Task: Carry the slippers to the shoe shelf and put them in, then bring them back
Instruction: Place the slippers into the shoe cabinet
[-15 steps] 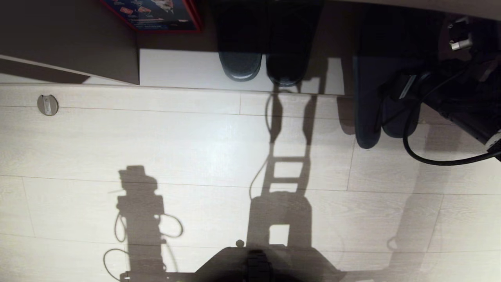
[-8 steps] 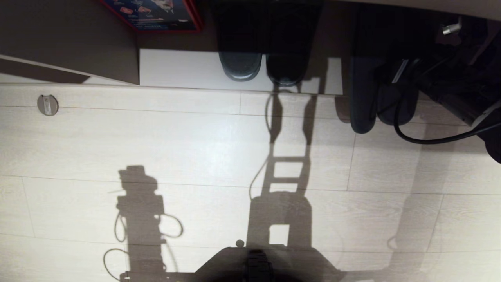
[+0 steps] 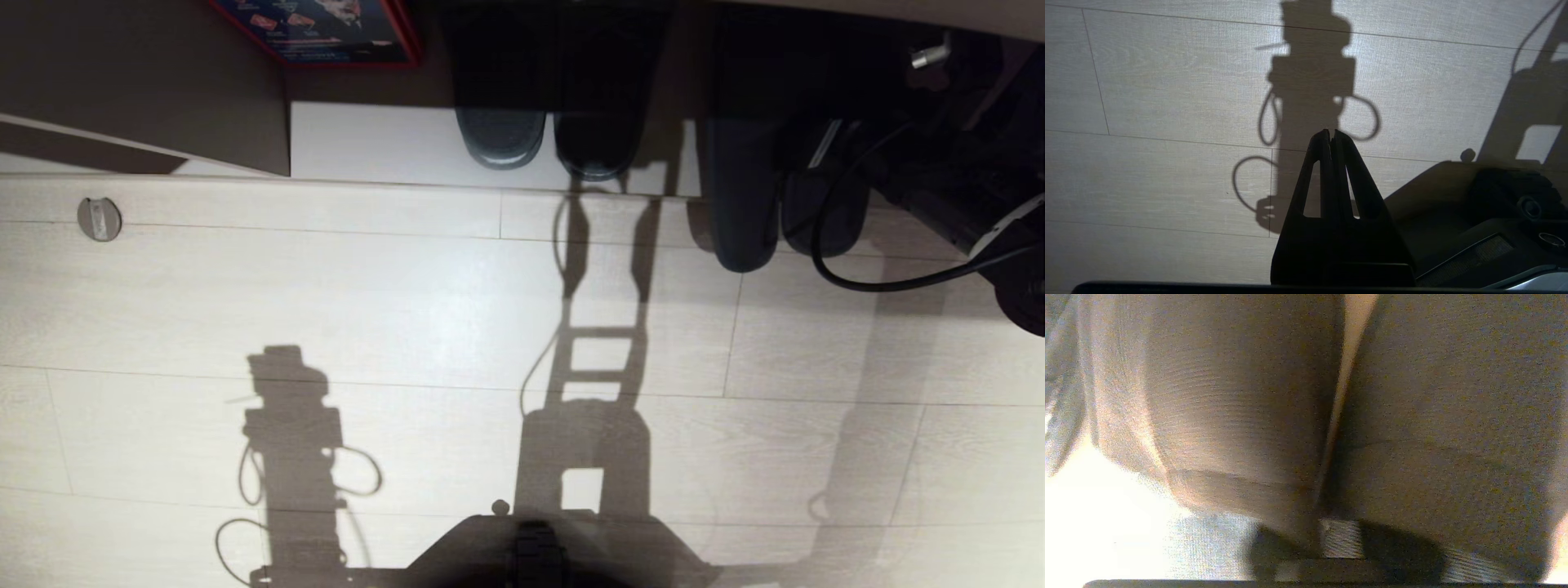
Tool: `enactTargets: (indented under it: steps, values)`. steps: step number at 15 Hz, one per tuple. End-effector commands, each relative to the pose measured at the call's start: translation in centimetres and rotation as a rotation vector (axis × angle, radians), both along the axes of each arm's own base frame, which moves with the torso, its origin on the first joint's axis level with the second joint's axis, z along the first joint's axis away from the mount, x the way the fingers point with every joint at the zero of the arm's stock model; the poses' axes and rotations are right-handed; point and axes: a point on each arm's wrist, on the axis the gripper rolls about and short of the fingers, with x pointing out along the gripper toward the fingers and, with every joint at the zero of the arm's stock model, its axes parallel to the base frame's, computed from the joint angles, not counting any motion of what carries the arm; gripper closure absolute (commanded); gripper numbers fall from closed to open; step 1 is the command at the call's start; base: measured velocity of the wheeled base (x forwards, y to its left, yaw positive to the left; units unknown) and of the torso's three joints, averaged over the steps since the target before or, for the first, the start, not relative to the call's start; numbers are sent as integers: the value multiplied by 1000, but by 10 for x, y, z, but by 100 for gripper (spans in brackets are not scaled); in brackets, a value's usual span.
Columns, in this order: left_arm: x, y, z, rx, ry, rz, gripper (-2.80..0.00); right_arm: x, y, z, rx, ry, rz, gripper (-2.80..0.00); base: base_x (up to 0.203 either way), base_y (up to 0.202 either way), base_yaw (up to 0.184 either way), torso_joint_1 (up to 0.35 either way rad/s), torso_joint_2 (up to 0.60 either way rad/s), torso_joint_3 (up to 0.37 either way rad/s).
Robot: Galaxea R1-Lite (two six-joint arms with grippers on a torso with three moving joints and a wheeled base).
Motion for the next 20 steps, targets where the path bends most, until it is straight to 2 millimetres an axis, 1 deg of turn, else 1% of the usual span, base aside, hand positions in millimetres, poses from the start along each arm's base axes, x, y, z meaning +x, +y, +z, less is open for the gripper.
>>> enactTargets:
  steps: [1,4,11,13,16,20]
  values:
    - [0,0,0,-1,-2,0,0,0,0,0,-1,-4,2,-280,0,0,0,0,0,0]
    - [0,0,0,-1,-3,0,0,-3,0,3,0,-15,2,-280,0,0,0,0,0,0]
    - [0,0,0,-1,-3,0,0,-6,-1,2,-2,-1,0,-280,0,0,0,0,0,0]
    - [0,0,0,-1,-1,0,0,-16,-2,2,-3,4,0,-280,0,0,0,0,0,0]
    - [0,0,0,-1,-3,0,0,-36,-4,1,-5,10,2,-280,0,0,0,0,0,0]
    - [0,0,0,-1,-3,0,0,-52,-7,-11,-9,49,-4,-280,0,0,0,0,0,0]
